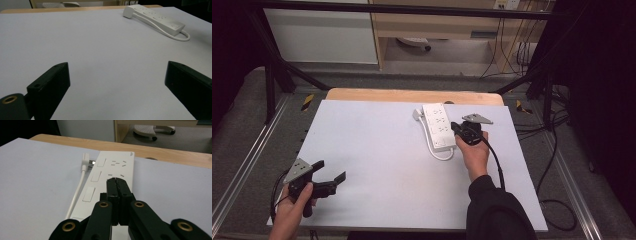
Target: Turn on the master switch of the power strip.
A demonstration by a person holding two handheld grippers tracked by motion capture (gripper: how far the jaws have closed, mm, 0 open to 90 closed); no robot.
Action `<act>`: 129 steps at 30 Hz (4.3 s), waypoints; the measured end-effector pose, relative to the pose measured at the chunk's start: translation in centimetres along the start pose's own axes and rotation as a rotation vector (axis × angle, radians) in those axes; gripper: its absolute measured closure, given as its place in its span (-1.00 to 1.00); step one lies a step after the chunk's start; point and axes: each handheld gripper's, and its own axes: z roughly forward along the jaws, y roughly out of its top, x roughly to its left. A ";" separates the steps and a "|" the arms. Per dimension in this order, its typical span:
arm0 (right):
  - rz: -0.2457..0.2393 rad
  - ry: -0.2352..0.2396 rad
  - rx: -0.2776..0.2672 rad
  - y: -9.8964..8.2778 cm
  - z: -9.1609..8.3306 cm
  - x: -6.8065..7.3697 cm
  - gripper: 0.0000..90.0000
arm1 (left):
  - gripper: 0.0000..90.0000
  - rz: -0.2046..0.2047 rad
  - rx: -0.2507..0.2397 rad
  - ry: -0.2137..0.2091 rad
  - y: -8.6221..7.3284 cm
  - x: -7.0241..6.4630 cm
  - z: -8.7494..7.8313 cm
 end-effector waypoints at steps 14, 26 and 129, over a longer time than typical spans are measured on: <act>-0.010 0.019 0.052 -1.4 1.0 2.1 1.00 | -0.87 0.001 -0.005 -0.002 0.1 -0.1 -0.1; -0.032 0.018 0.085 -2.3 1.6 2.7 1.00 | -0.87 0.004 -0.005 -0.001 0.1 -0.1 0.0; -0.094 -0.029 0.141 -3.5 2.2 4.8 1.00 | -0.87 0.008 0.021 0.016 -0.1 0.0 0.3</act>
